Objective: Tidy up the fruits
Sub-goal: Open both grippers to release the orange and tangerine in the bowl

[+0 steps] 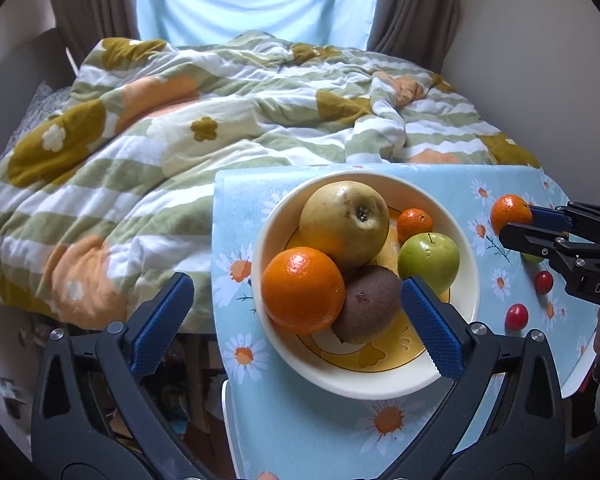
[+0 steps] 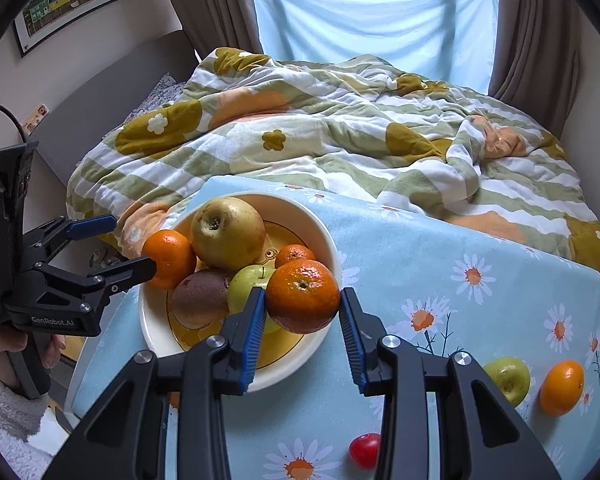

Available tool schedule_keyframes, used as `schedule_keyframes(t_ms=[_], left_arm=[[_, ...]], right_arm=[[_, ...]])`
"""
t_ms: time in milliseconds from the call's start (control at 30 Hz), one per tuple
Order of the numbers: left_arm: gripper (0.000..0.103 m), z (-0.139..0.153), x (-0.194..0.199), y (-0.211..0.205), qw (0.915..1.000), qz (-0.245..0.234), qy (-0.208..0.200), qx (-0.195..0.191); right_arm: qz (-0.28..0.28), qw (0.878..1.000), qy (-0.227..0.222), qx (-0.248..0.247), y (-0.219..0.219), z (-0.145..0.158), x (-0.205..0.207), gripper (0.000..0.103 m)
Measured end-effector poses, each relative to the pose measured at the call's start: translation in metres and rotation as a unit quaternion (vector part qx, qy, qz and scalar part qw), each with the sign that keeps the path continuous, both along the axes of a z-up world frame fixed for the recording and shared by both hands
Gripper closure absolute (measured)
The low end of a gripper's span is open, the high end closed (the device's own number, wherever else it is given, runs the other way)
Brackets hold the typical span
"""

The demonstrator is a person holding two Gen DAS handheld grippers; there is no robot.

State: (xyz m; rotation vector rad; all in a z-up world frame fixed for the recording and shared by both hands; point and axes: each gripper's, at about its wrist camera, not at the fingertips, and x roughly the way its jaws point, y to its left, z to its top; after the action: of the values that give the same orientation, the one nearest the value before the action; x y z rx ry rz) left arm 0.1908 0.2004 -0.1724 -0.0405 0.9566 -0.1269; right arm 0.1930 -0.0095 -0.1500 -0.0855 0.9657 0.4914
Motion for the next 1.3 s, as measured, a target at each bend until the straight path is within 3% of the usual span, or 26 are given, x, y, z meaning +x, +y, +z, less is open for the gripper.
schedule_keyframes(t_ms=[400,867,1033,1100,1200,1300], left_arm=[[0.0,0.02,-0.037,-0.008,0.9994,0.034,0.001,-0.002],[0.0,0.0,-0.054,-0.014,0.9978,0.061,0.024,0.013],[0.0,0.001,-0.057,-0.015,0.9975,0.062,0.025,0.021],[0.0,0.002,-0.058,-0.015,0.9974,0.063,0.026,0.024],[0.0,0.006,-0.059,-0.016,0.9974,0.061,0.024,0.028],[0.0,0.01,-0.062,-0.018,0.9973,0.058,0.022,0.039]], right_arm=[[0.037,0.999,0.013,-0.001,0.002,-0.001,0.018,0.069],[0.042,0.998,0.037,0.003,0.0,-0.029,0.041,0.068],[0.038,0.999,0.035,0.011,-0.003,-0.029,0.042,0.036],[0.032,0.999,0.03,0.017,-0.006,-0.025,0.039,0.015],[0.026,0.999,0.019,0.018,-0.008,-0.018,0.034,0.004],[0.026,0.999,0.011,0.019,-0.009,-0.011,0.029,0.003]])
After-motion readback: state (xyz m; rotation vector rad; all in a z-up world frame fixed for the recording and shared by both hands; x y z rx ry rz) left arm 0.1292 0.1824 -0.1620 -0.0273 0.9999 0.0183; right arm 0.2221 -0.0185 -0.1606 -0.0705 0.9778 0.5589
